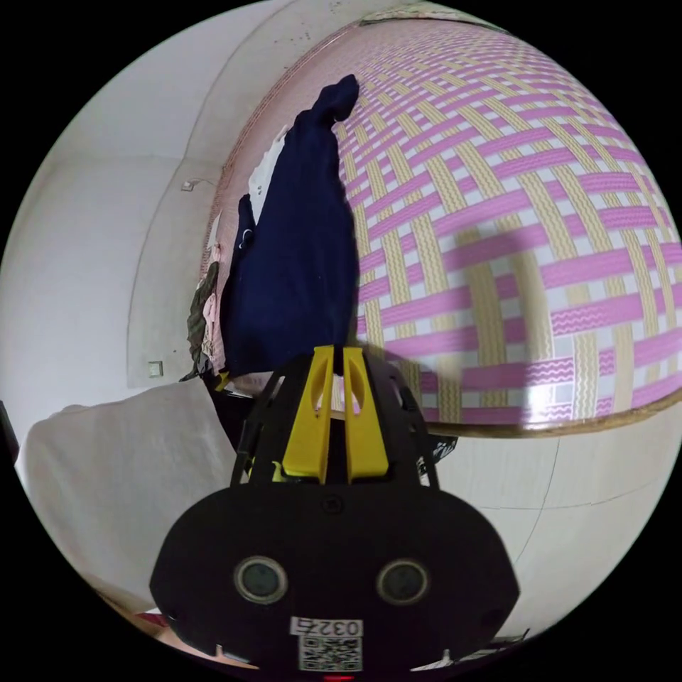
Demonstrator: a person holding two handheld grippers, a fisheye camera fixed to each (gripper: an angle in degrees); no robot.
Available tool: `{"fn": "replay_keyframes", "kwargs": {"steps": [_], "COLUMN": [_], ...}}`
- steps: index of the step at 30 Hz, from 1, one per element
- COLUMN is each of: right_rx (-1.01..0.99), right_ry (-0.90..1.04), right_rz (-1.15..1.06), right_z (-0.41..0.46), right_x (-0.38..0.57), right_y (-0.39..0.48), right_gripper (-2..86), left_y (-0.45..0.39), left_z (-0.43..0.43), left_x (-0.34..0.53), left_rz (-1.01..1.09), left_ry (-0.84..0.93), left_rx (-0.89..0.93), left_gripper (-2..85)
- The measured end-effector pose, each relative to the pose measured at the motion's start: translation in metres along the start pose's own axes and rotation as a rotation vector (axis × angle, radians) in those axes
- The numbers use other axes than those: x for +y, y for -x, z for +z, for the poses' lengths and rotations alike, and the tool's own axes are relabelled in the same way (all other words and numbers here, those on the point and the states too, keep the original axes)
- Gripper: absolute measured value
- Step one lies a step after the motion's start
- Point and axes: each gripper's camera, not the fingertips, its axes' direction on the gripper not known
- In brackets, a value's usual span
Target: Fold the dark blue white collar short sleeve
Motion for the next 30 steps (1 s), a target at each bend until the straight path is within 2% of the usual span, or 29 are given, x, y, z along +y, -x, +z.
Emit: {"fn": "replay_keyframes", "kwargs": {"steps": [5,9,12,15,18,21,25,28,30], "right_rx": [-0.005,0.010,0.079,0.157,0.091,0.001,-0.038,-0.023,0.006], "right_ry": [0.026,0.035,-0.069,-0.178,-0.221,-0.179,-0.056,0.015,0.045], "right_rz": [0.010,-0.005,0.057,0.039,-0.035,-0.112,-0.193,-0.212,-0.215], "right_z": [0.007,0.007,-0.020,-0.042,-0.036,-0.006,0.047,0.075,0.086], "right_x": [-0.006,-0.009,-0.003,-0.005,-0.031,-0.069,-0.114,-0.134,-0.139], "right_y": [-0.001,0.006,0.006,0.014,0.028,0.053,0.086,0.098,0.100], "right_gripper": [1.2,7.0,8.2,6.8,6.4,6.3,6.3,6.3,6.2], "left_y": [-0.013,-0.027,-0.052,-0.103,-0.161,-0.227,-0.314,-0.345,-0.353], "left_z": [0.009,0.009,-0.014,-0.010,0.029,0.084,0.175,0.230,0.252], "left_x": [0.004,0.009,0.009,-0.021,-0.072,-0.126,-0.170,-0.182,-0.185], "left_rz": [-0.011,-0.020,0.011,0.165,0.343,0.532,0.870,1.049,1.122], "left_ry": [-0.017,0.006,-0.076,-0.080,-0.070,-0.022,0.152,0.304,0.390], "left_rx": [0.024,0.065,-0.009,-0.125,-0.152,-0.225,-0.427,-0.564,-0.594], "left_gripper": [-0.9,1.9,0.7,-0.2,0.4,2.5,4.4,5.1,4.5]}}
